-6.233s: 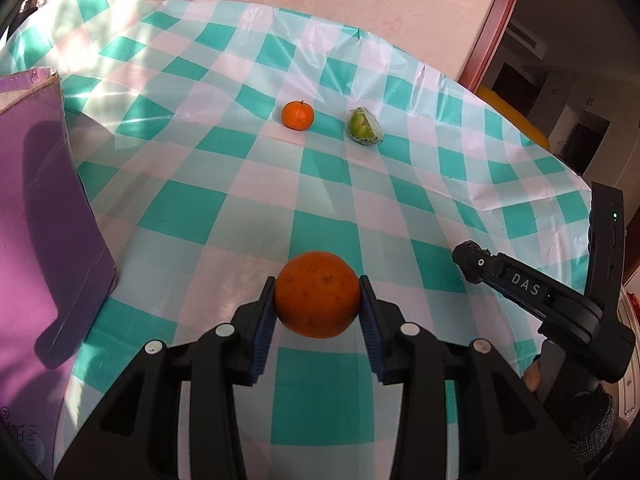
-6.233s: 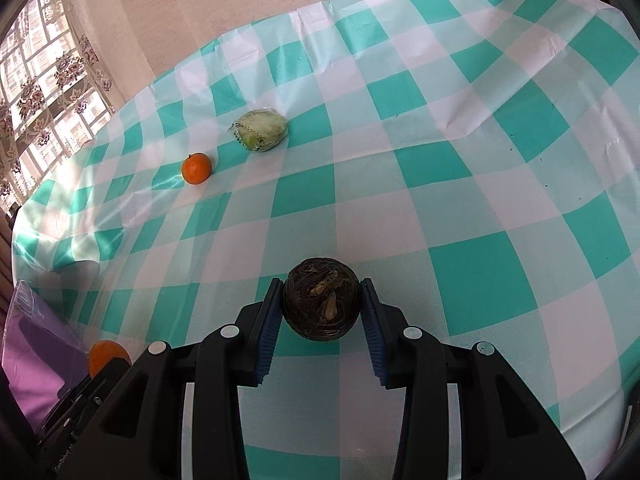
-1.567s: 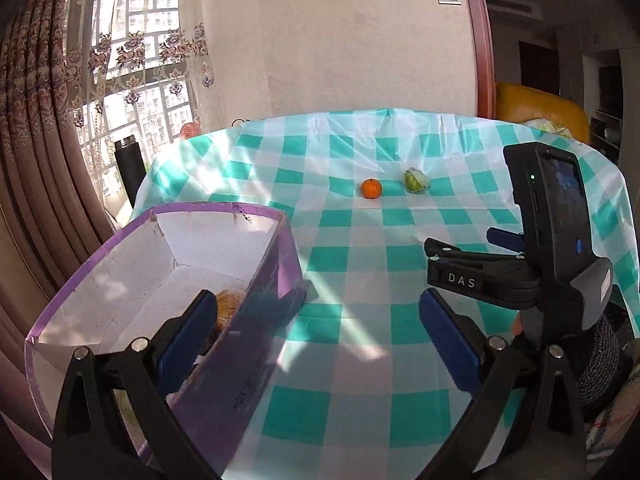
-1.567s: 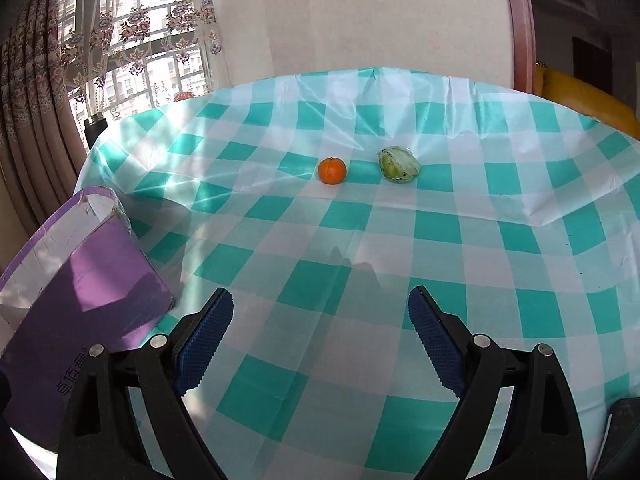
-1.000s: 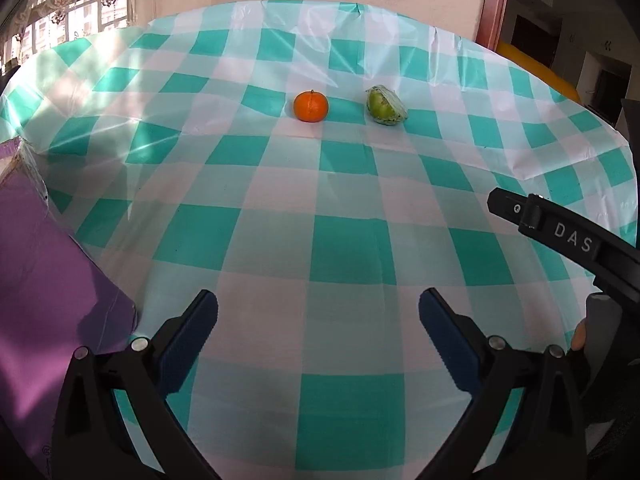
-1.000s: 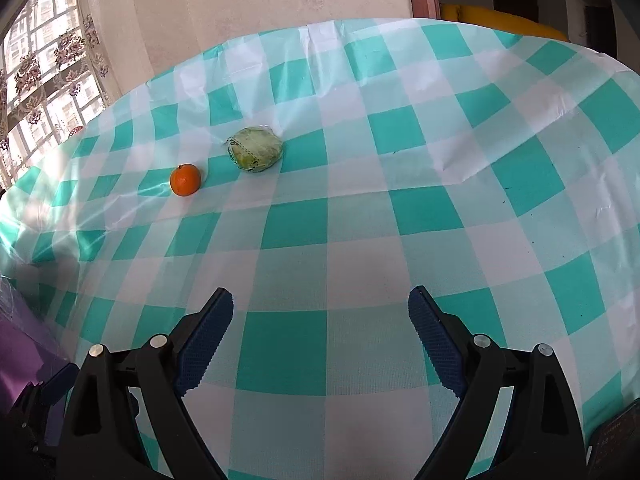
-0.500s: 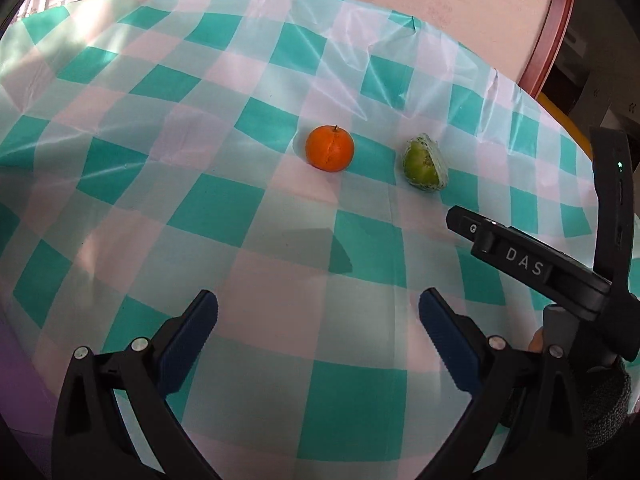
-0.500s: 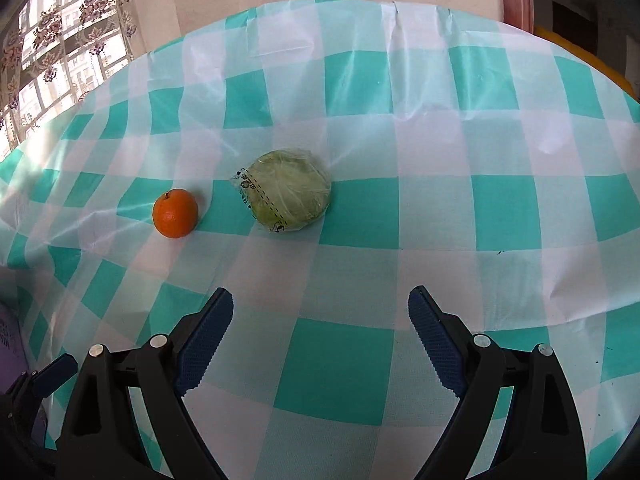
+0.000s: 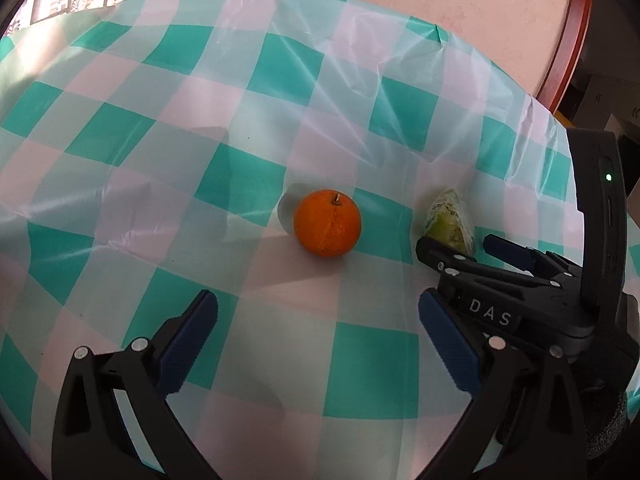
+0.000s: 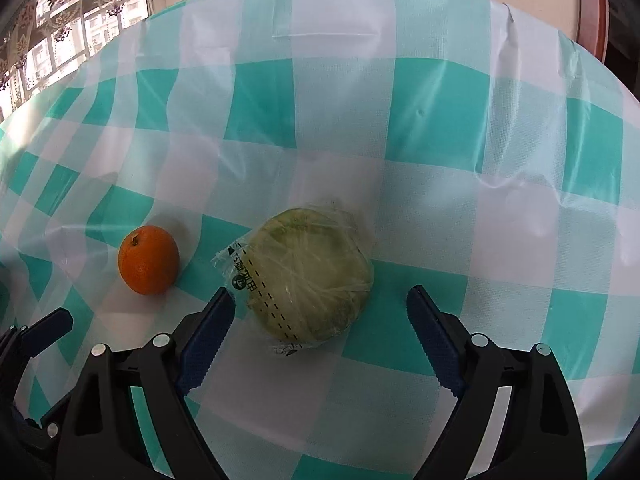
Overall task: Organize fruits
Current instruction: 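Grasp the wrapped cabbage with the right tool while the left tool grasps the last orange, then carry the orange in the left tool and cabbage in the right tool to the box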
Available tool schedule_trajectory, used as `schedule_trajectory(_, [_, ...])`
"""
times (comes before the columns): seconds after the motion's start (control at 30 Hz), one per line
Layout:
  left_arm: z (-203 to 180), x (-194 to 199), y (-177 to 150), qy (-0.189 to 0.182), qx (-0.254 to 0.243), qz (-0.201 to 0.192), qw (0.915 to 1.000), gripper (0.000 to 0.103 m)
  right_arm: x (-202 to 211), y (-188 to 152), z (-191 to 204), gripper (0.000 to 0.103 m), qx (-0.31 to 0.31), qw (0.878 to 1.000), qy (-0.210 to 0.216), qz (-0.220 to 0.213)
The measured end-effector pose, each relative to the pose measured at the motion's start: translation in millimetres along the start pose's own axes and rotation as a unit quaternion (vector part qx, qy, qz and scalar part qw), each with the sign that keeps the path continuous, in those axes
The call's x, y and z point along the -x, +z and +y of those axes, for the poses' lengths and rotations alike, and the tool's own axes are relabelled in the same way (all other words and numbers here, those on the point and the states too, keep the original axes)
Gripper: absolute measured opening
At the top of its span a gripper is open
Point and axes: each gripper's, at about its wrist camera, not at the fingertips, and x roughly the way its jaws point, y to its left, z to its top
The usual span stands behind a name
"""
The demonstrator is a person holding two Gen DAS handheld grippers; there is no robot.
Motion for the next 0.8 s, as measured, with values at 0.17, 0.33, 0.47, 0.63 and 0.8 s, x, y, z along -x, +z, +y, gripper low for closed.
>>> schedule_trajectory(0.17, [2,-13,14,0.000,0.007,0.003,1.0000,0.101,5,-1,-15,0.057,-0.046,0.998,0.028,-0.016])
schedule_trajectory(0.33, [-6,-27,26,0.026,-0.009,0.011,0.9996,0.101,12,-12,-54,0.057,-0.158,0.984,0.066,-0.047])
schedule_trajectory(0.47, [-14,-45,36,0.048,-0.024,0.038,0.9978,0.095,16,-14,-56,0.057,-0.168,0.982,0.069,-0.054])
schedule_trajectory(0.63, [-21,-48,42,0.091,-0.041,0.037,0.9943,0.059,13,-11,-56,0.057,-0.169,0.982,0.073,-0.052])
schedule_trajectory(0.8, [-15,-38,43,0.065,-0.020,0.024,0.9974,0.043,16,-17,-62,0.057,-0.169,0.981,0.078,-0.053])
